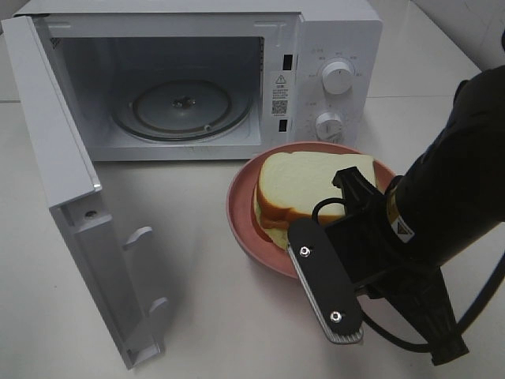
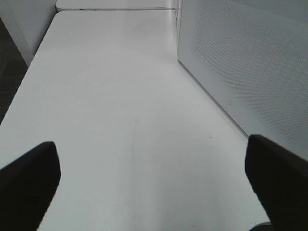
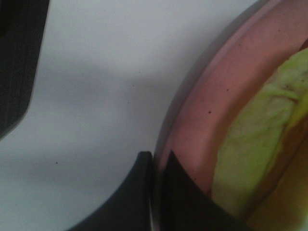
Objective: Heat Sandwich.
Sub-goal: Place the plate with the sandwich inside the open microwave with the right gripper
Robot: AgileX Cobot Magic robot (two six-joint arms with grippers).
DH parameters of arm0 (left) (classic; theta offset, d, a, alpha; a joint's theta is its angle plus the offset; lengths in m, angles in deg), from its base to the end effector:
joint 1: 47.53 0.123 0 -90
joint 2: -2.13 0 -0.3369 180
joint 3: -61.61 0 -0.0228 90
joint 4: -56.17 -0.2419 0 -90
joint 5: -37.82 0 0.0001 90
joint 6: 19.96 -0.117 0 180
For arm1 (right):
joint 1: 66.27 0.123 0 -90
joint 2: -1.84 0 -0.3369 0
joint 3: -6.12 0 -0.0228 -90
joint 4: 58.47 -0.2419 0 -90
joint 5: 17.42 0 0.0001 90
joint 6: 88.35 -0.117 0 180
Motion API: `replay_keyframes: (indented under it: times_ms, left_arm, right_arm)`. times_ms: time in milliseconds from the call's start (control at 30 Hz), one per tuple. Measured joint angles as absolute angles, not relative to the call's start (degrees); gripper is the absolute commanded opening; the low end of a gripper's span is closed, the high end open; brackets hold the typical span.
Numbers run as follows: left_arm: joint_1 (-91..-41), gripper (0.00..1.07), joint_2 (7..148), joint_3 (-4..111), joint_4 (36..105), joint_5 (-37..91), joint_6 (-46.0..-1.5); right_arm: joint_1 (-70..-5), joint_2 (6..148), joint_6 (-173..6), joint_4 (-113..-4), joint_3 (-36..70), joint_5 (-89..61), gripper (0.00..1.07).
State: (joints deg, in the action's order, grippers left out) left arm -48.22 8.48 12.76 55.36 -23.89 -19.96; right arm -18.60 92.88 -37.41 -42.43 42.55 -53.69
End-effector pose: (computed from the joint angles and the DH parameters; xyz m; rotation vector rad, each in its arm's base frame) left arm -0.0449 0.0020 0.2640 0.0113 2.0404 0.0094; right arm 0.1800 0.1692 0.2206 -2.3388 1.6309 -0.2939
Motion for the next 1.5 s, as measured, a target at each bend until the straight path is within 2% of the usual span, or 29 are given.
replay_keyframes:
  times_ms: [533,1200,1500]
  left_arm:
    - [-48.22,1.0,8.48,12.76,55.36,-23.89,-19.96]
    - [-48.22,1.0,8.48,12.76,55.36,-23.89,-19.96]
    - [-48.22,1.0,8.48,12.76,55.36,-23.89,-19.96]
  right_arm:
    - [-18.6,92.88,-27.15,-45.23,42.26,-54.15,0.0]
    - [-18.6,92.93,-16.55,-51.08,32.58,-58.68,0.0]
    - [-19.34,97.92,-16.44,-52.05,26.22,-60.45,0.0]
